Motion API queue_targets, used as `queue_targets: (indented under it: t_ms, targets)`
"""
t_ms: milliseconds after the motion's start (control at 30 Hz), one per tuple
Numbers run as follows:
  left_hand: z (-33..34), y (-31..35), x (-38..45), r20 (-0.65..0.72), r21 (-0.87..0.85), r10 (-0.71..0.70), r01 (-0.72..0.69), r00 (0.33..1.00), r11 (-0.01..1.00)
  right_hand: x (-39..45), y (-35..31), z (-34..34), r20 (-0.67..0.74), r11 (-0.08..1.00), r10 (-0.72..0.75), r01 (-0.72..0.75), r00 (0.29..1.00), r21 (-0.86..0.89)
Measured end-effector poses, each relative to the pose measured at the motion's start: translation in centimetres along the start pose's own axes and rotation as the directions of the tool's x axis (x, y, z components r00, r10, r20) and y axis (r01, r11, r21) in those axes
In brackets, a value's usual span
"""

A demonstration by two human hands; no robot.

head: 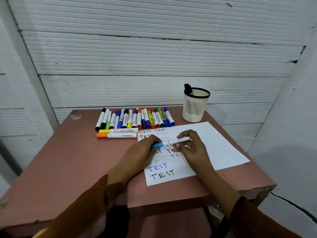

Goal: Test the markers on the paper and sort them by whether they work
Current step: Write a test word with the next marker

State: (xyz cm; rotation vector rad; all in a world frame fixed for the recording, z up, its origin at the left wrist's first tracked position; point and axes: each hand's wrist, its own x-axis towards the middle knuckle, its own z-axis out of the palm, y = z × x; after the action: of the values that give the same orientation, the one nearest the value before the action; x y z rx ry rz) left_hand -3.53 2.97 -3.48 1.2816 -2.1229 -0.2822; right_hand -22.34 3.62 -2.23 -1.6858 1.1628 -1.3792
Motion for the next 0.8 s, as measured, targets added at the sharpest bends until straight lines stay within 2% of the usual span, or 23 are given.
queue_targets:
  t_ms: [100, 233, 433, 800]
  targets:
    - [0.0, 0.1, 0.1, 0.008, 0.007, -0.008, 0.008, 1.000, 1.000, 0.0, 0.3, 0.0, -0.053, 0.963, -0.165, 0.149, 0.985, -0.223]
    - [-0.1, 0.2, 0.1, -0.006, 0.016, -0.020, 0.020, 1.000, 1.000, 0.0, 0.9, 0.2, -0.068, 0.924, -0.238, 0.204, 0.969, -0.322]
    - [-0.4, 0.7, -0.1, -0.033, 0.018, -0.024, 0.025, 0.999, 1.000, 0.1, 1.3, 0.4, -0.074, 0.889, -0.199, 0.148, 0.977, -0.434]
    - [-0.6, 0.8, -0.3, -0.105, 0.032, -0.014, 0.017, 0.994, 0.999, 0.0, 1.0, 0.5, -0.011, 0.880, -0.151, 0.130, 0.988, -0.456]
